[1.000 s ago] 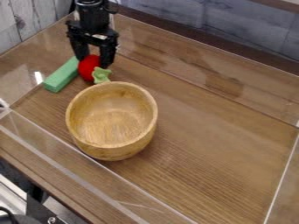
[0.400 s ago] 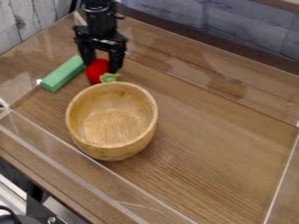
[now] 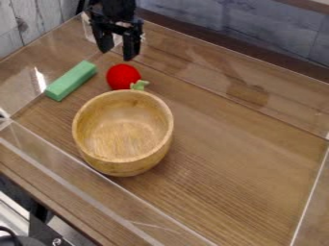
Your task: Move the red fruit to the right
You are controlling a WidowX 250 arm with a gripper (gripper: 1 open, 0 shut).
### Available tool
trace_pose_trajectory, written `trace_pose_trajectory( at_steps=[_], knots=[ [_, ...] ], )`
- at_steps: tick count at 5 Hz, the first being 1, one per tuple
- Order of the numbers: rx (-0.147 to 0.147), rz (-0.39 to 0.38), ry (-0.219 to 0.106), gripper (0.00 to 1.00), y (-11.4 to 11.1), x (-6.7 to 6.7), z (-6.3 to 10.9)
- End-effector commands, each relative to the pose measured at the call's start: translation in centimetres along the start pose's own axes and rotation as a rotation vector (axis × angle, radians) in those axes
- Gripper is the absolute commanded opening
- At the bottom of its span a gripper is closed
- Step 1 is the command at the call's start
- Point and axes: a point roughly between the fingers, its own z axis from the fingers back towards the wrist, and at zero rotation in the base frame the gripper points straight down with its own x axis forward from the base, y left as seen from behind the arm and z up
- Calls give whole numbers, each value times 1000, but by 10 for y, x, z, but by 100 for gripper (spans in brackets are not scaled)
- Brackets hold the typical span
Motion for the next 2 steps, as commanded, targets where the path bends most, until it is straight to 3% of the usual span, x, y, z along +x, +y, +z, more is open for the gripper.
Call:
trace_pose_trajectory(
  at_steps=[1,2],
  knots=[
    [36,13,-54,0,8,11,14],
    [41,23,-45,100,8,13,9]
  ],
)
